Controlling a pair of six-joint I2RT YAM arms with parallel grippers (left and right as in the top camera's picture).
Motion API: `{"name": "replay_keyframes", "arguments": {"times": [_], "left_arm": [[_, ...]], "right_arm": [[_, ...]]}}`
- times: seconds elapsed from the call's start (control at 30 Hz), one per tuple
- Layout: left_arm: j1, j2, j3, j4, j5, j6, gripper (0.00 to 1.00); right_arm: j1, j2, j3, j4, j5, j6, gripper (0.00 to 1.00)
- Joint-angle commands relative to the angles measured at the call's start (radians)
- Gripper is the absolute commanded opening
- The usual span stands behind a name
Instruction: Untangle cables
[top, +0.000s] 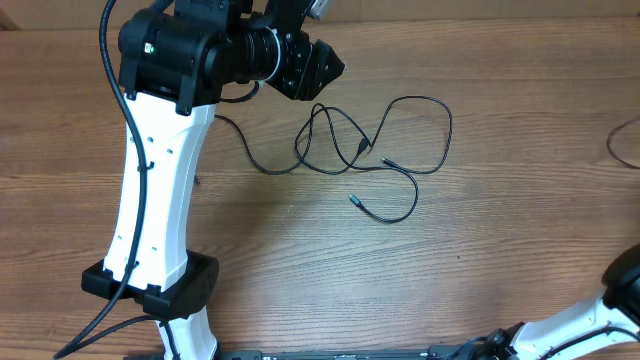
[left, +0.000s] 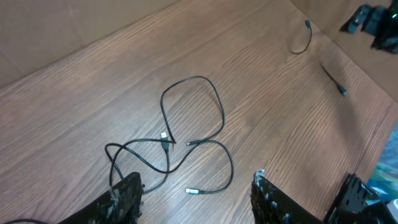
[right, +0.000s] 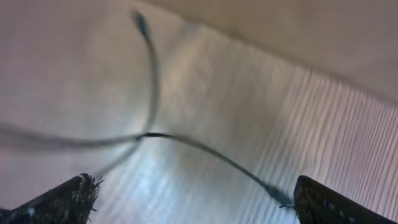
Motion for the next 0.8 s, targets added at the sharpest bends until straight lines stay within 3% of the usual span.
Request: {"name": "replay_keyframes", "arguments": {"times": [0.0,0.13,0.33,0.47,0.63,0.77], "left_arm": [[-0.002,0.001,0.021,-0.006,0.039,0.023,0.56],[-0.002,0.001,0.021,-0.006,0.042,0.026,0.56],[-0.002,0.001,0.021,-0.006,0.042,0.027,0.57],[-0.002,0.001,0.021,-0.006,0.042,0.026,0.57],[-0.002,0.001,0.021,0.002,0.041,0.047,0.56],[0.000,0.001,0.021,0.037,-0.080,0.066,0.50]], "right_arm": [[-0.043,0.063,-0.006,-0.024,-0.064,0.064,1.00],[-0.067,0.085,-0.006,-0.010,-0.176,0.032,1.00],[-0.038,0.082,0.014,0.046,-0.413,-0.262,1.00],[-0.010,0.082,0.015,0.042,-0.405,-0.254,1.00],[0.043,0.082,0.015,0.020,-0.659,-0.465,1.00],[0.127,0.082,0.015,0.001,-0.805,-0.553,1.00]]}}
